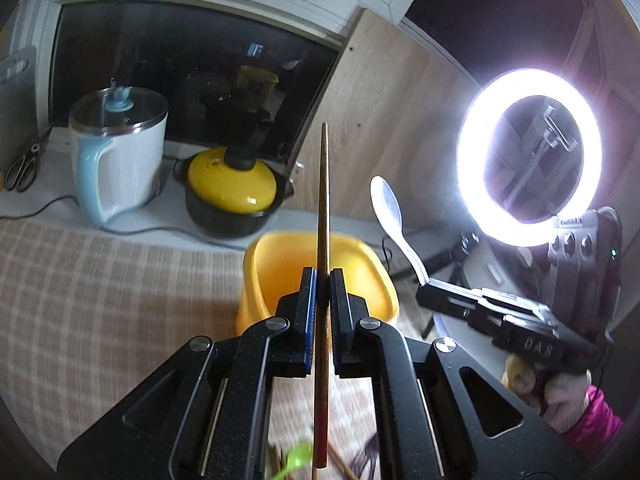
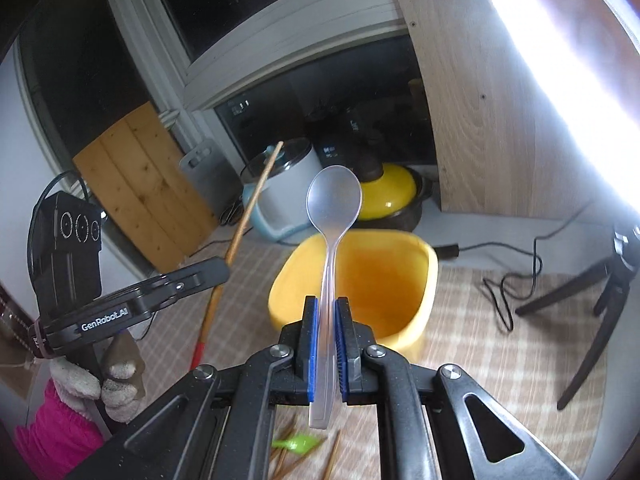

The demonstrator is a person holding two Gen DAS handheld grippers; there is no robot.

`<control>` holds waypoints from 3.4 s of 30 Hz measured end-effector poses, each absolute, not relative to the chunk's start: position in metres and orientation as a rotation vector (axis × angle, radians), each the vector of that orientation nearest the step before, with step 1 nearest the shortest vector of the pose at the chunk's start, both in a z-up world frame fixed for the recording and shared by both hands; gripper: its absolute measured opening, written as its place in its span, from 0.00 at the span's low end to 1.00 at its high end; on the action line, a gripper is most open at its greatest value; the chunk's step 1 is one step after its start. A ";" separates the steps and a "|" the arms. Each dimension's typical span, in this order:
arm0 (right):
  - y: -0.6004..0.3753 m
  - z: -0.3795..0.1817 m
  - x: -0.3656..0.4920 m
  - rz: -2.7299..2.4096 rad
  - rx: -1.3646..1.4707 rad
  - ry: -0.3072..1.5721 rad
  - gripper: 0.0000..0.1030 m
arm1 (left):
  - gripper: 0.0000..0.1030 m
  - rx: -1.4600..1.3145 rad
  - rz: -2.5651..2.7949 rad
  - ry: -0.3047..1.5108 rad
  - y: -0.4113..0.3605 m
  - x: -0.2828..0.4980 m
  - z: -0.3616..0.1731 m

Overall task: Organize utensils
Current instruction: 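Carry the chopstick and clear spoon up over the yellow bin with both tools, then open both tools to drop the chopstick and clear spoon into the bin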

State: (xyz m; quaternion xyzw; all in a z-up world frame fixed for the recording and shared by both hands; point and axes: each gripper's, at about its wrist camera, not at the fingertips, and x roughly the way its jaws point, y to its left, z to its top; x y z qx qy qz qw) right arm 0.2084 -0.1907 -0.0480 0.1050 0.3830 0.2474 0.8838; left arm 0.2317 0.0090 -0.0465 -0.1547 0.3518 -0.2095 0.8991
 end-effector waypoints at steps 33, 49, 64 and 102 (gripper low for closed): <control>-0.172 -0.105 0.255 0.452 0.251 0.710 0.05 | 0.04 -0.289 -0.373 0.651 -0.012 0.298 -0.073; -0.184 -0.108 0.261 0.479 0.312 0.762 0.05 | 0.04 -0.259 -0.380 0.674 -0.010 0.289 -0.075; -0.182 -0.108 0.298 0.487 0.314 0.908 0.05 | 0.04 -0.271 -0.395 0.704 -0.013 0.293 -0.082; -0.182 -0.068 0.266 0.501 0.157 0.926 0.22 | 0.04 -0.155 -0.388 0.719 -0.005 0.256 -0.063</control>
